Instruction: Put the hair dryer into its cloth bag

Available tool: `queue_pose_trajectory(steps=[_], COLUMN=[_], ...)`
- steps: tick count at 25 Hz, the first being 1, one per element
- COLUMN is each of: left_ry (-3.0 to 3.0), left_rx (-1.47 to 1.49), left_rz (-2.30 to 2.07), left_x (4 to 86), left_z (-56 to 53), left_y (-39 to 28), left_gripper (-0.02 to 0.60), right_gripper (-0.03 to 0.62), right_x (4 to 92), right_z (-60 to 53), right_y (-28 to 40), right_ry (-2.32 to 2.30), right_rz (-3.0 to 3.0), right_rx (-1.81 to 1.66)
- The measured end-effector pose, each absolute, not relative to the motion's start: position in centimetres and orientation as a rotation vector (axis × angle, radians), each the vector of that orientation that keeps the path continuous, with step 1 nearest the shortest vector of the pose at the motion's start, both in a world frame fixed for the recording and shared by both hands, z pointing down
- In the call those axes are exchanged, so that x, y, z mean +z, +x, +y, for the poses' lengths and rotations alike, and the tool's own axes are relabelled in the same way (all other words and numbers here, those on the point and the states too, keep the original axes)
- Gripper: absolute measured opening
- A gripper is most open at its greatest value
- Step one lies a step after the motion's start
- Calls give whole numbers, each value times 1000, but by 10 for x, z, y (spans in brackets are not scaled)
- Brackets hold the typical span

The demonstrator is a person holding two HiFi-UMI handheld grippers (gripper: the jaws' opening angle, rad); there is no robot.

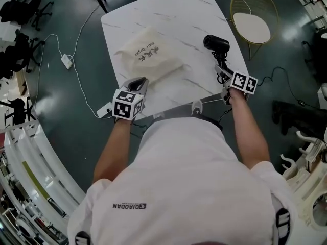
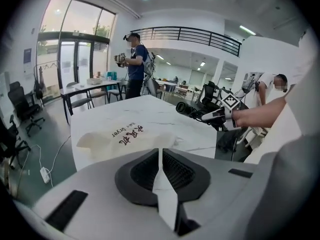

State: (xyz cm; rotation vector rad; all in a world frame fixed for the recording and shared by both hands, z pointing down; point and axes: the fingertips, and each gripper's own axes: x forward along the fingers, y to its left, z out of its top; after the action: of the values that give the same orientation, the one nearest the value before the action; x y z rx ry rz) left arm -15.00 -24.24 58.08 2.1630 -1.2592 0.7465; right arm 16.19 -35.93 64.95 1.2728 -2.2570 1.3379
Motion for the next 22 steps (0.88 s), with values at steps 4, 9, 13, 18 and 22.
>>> queue_pose_trajectory(steps=[4,9,13,18,22], left_ry=[2202,2226,2225,2218,2196], left_rx=[896,1148,1299,1422,1514], left_rz=[-1217,-1103,-1010,-971,-914], left_x=[604,648,675,695,712], left_z=[-247,-246,-242,-246,-245], left_y=[-146,-142,-136,-133,-132], left_gripper=[33,110,133,146,152], right_gripper=[235,235,235,235,236], right_x=[632,614,606,601,598], right_z=[-329,-294,-272,-252,-241], right_y=[152,134,119,108,107], right_ry=[1225,1138,1057,1005,985], right_rz=[-2322,-2387,-2427,-2438,-2439], right_rx=[1349,1310,1316,1264,1208])
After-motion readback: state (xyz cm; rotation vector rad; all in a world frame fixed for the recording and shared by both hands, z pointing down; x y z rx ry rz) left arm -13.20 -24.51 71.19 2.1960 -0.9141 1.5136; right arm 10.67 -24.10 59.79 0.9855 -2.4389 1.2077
